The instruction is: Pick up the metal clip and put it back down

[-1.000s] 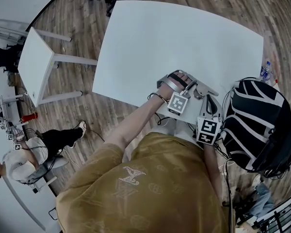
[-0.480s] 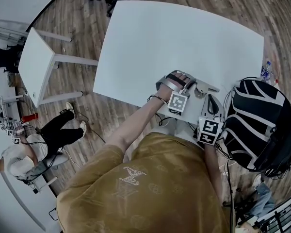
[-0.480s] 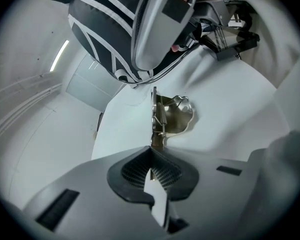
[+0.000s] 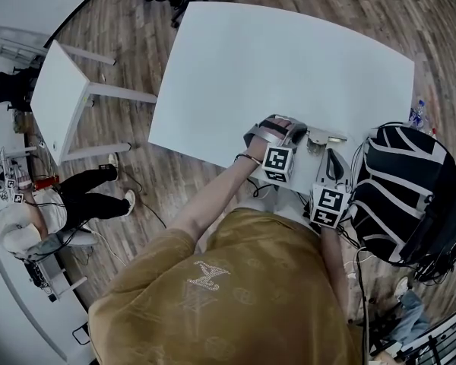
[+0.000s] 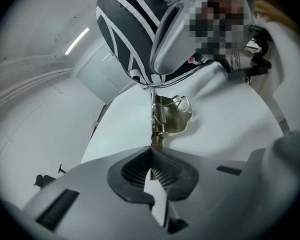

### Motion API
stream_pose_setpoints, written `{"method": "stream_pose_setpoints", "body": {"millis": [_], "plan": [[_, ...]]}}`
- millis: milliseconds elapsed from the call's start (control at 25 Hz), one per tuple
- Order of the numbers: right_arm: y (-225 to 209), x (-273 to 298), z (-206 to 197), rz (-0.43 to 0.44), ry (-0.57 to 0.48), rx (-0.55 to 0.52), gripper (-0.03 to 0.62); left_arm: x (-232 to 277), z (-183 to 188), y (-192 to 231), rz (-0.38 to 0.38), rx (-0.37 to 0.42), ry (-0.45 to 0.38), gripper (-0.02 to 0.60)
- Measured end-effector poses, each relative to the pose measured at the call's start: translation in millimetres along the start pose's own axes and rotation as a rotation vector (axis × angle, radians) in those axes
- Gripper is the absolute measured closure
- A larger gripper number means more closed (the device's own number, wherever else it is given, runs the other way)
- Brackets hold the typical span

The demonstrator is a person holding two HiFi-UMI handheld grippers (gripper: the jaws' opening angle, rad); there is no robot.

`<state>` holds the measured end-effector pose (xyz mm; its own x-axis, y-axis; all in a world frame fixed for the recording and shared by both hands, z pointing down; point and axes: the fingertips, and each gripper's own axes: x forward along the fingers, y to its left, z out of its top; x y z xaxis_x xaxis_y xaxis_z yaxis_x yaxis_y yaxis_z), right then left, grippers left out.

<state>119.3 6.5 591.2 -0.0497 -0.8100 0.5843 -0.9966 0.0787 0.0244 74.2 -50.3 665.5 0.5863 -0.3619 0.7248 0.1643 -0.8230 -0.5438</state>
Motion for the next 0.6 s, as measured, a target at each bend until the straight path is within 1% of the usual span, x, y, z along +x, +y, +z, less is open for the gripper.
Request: {"method": "stream_pose_setpoints", "body": {"millis": [160,280,520,600], "plan": [[1,-4,-1,-0.002,0.001,-0.004,0.585,-4,-3,-2,0.006,-0.047,-0.001,0.575],[-1,-7,-1,-0.009,-0.005,-0.004,0.585,-8,-4,0,0.025,-0.072,-0.004,0.575],[-10,-11,4,-0.038,-0.026,0.011,0.585,-17,-7,3,0.059,-0.152,-0.01,0.575],[-12,-10,3,-0.044,-0.025,0.016,0.585,-19,-8,4,0.067,-0.165,-0.009,0.575]]}}
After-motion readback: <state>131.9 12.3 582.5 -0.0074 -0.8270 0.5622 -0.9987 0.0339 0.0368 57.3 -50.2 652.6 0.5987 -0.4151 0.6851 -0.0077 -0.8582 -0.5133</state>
